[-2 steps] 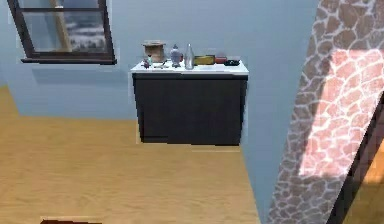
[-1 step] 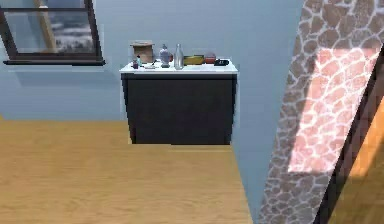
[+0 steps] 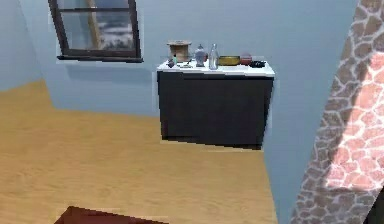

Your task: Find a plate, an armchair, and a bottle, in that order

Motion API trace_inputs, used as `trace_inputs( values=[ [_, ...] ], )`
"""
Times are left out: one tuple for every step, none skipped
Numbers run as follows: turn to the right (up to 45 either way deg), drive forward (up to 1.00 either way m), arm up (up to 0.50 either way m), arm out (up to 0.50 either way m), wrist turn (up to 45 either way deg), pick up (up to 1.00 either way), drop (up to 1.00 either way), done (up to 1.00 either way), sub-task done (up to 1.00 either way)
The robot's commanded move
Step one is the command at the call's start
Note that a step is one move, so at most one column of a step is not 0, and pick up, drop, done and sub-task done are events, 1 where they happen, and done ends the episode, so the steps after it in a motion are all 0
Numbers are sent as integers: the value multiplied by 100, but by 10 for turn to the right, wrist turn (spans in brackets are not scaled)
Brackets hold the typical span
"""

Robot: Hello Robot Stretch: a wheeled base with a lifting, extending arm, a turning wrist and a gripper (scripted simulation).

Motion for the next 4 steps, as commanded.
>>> trace_inputs(
  values=[
    [0, 80, 0, 0, 0, 0, 0, 0, 0],
    [60, 0, 0, 0, 0, 0, 0, 0, 0],
    [0, 60, 0, 0, 0, 0, 0, 0, 0],
    [0, 0, 0, 0, 0, 0, 0, 100, 0]
  ],
)
